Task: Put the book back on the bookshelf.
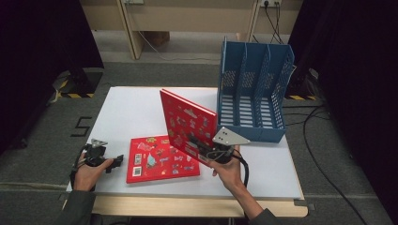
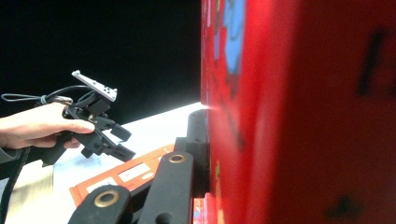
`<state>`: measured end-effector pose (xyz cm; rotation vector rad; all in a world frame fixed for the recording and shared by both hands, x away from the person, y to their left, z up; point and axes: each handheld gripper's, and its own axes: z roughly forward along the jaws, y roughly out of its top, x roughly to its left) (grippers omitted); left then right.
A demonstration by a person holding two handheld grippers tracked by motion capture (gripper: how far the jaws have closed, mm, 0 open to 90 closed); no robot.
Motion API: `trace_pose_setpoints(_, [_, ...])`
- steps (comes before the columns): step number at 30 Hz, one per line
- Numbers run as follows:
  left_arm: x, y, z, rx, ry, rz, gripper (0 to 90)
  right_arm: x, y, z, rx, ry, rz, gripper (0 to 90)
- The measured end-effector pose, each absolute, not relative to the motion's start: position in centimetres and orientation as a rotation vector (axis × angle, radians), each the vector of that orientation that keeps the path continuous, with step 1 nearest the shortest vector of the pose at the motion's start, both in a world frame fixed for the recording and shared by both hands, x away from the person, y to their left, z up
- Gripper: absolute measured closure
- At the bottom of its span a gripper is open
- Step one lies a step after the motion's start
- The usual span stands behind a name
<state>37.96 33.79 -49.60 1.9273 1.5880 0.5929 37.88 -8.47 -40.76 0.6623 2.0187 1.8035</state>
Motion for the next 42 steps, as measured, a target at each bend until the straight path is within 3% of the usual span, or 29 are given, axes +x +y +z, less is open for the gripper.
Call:
trace_pose_setpoints(29, [38.0,33.8,-49.6,1.932,1.593,0.59,14.0,34.2,-22.8,-36.9,0.891,1.79,1.667,79.6])
trace_pose_setpoints(42, [38.0,33.7,-49.6,1.932,1.596,0.589,13.9,37.6,-25.2,-34.7,1.008,1.649,1.599,79.6])
